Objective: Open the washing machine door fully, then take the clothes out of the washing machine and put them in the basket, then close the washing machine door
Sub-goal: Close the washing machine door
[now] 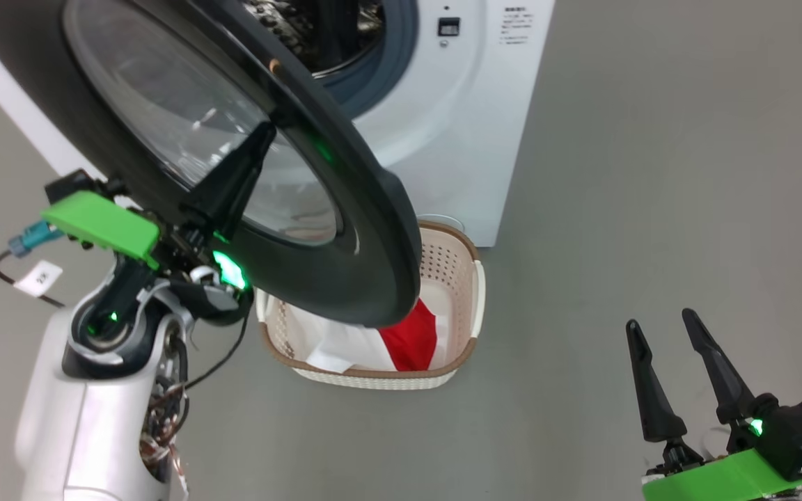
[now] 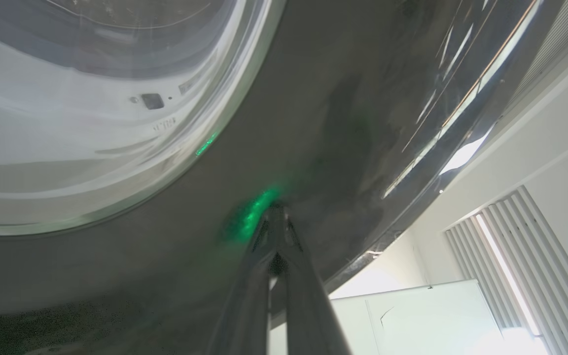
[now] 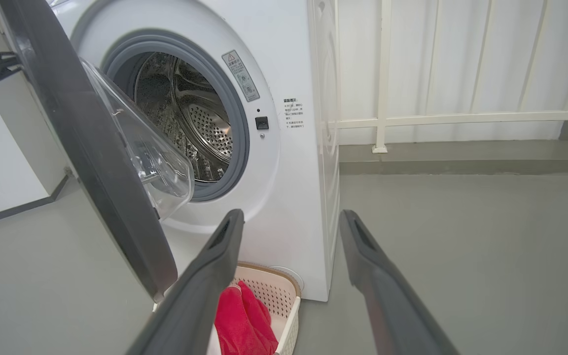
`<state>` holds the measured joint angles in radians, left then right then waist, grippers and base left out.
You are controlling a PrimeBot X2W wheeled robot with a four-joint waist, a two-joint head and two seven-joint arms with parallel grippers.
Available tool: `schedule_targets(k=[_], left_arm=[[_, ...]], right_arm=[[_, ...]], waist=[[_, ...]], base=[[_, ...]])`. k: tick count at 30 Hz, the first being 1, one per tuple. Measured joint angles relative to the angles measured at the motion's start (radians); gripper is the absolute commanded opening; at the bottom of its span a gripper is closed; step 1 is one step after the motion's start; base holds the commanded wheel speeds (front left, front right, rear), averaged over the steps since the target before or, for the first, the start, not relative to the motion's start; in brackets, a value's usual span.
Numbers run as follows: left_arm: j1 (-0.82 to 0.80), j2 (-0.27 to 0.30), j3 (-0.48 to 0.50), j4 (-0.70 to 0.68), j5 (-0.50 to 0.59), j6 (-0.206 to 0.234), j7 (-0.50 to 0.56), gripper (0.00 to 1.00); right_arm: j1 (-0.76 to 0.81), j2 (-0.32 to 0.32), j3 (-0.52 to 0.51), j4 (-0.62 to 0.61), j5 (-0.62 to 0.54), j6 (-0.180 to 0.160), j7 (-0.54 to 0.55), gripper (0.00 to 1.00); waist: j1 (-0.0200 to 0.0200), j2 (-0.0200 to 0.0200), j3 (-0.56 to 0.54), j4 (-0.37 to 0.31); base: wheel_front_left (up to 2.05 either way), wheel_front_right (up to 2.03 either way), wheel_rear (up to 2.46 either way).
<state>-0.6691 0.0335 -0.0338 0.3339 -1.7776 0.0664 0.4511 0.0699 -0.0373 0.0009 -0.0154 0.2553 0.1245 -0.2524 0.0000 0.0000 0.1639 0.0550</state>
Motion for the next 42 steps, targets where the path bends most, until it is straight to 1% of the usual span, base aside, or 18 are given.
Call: schedule_targets(k=[6, 12, 20, 27, 42], left_arm=[[-0.049, -0.002, 0.010, 0.033, 0.000, -0.007, -0.017, 0.00], [-0.097, -0.001, 0.025, 0.056, 0.001, -0.025, -0.031, 0.00], [-0.167, 0.009, 0.033, 0.085, 0.030, -0.051, -0.053, 0.00], [-0.223, 0.016, 0.036, 0.113, 0.054, -0.076, -0.067, 0.00], [-0.330, 0.038, 0.048, 0.164, 0.066, -0.095, -0.067, 0.00]], right_arm=[[-0.023, 0.000, 0.001, 0.001, 0.006, 0.000, 0.000, 1.00], [-0.035, 0.000, 0.003, 0.004, 0.022, 0.000, 0.000, 1.00], [-0.059, 0.000, 0.007, -0.010, 0.036, 0.000, -0.003, 1.00], [-0.081, 0.000, 0.010, -0.021, 0.053, 0.000, -0.003, 1.00], [-0.097, 0.000, 0.011, -0.035, 0.062, 0.000, -0.003, 1.00]], waist=[[0.0000, 0.0000, 0.021, -0.042], [0.0000, 0.0000, 0.044, -0.086], [0.0000, 0.0000, 0.089, -0.136], [0.0000, 0.0000, 0.133, -0.169], [0.0000, 0.0000, 0.204, -0.219]], base=[[0.00, 0.00, 0.00], [0.00, 0.00, 0.00], [0.00, 0.00, 0.00], [0.00, 0.00, 0.00], [0.00, 0.00, 0.00]])
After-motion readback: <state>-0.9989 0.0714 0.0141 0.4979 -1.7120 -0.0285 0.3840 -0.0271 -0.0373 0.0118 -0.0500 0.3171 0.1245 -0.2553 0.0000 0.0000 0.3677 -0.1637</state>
